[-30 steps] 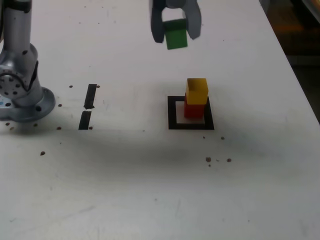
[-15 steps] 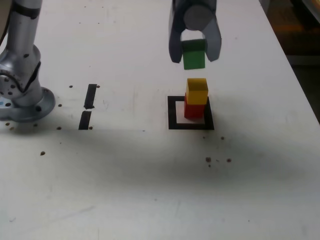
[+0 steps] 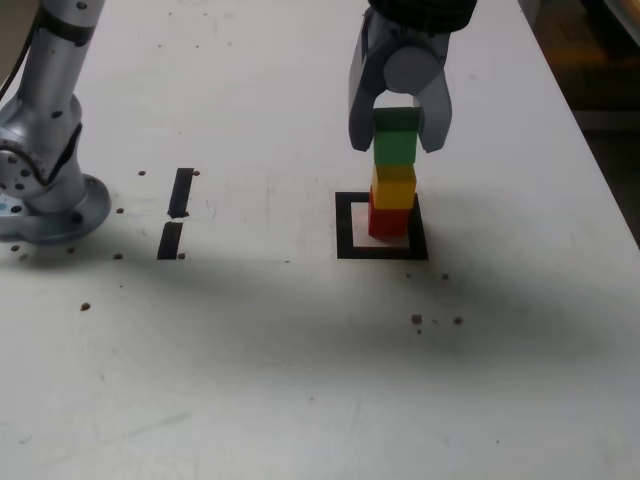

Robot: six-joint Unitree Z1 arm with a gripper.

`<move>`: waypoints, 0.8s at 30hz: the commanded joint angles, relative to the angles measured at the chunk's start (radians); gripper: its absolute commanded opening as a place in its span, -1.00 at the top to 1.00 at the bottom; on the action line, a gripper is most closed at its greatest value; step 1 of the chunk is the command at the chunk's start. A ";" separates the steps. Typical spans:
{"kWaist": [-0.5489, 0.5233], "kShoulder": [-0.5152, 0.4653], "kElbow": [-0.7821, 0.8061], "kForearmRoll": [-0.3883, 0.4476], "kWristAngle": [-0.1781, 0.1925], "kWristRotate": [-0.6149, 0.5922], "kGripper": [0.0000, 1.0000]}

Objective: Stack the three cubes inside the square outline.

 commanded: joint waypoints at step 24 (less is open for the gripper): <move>-0.001 0.051 -0.007 -0.007 0.020 0.003 -0.55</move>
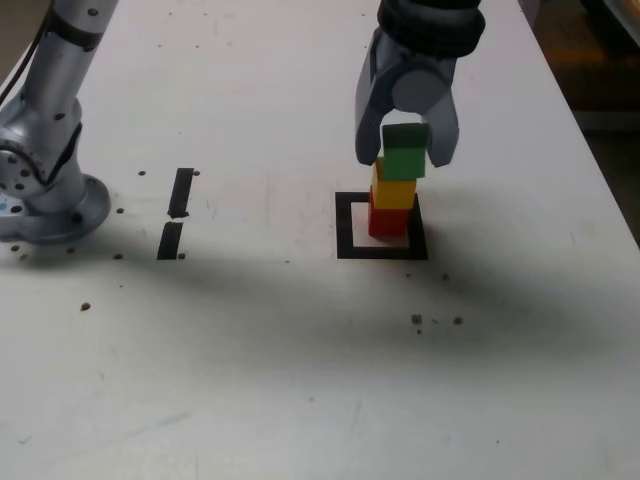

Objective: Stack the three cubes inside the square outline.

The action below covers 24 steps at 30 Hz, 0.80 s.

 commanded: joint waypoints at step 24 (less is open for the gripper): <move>0.008 -0.381 0.176 0.033 0.006 0.026 -0.99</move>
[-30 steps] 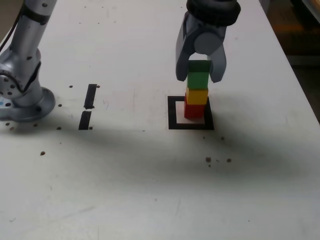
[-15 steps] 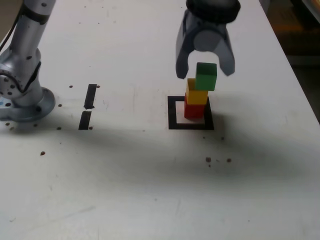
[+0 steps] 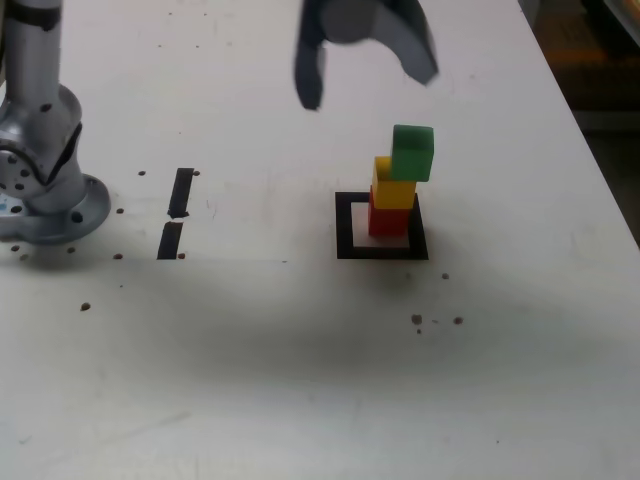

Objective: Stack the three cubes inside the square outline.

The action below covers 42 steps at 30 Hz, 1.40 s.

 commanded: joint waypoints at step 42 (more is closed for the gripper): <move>0.012 -0.407 1.030 -0.470 -0.010 -0.001 -1.00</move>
